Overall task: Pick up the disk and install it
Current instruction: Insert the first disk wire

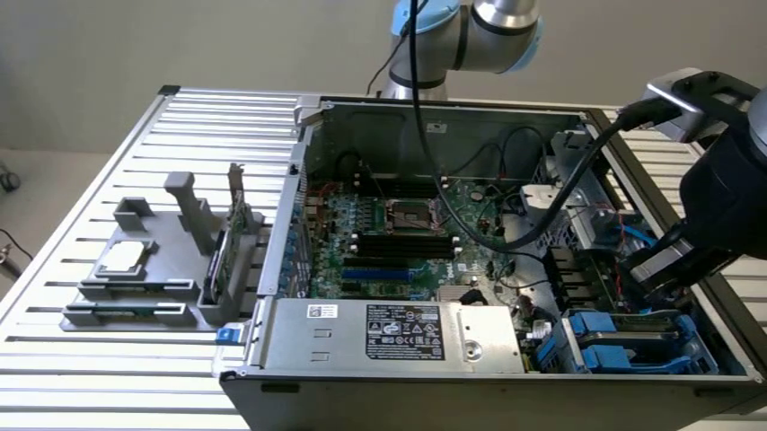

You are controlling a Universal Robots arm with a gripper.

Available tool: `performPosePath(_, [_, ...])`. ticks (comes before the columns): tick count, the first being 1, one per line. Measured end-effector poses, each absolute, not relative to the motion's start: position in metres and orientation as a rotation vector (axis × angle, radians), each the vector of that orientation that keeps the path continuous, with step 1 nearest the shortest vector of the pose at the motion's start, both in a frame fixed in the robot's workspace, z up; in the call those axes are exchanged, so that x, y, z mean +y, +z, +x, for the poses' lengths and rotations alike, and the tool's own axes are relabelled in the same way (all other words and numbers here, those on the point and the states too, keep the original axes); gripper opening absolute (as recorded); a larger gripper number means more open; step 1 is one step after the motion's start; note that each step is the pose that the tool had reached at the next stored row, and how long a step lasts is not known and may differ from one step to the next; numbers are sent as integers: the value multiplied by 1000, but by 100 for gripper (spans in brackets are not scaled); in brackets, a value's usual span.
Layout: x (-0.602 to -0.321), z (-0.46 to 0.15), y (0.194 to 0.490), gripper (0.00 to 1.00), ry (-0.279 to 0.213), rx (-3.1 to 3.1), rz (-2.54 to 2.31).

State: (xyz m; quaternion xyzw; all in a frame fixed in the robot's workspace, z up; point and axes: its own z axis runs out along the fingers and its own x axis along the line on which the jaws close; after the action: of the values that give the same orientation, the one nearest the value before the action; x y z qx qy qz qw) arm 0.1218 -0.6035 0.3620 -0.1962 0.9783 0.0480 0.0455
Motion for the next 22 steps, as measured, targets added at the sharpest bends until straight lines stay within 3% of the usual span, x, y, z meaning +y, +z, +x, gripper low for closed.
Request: performPosePath(22, [-603, 122, 362, 11, 136, 3034, -147])
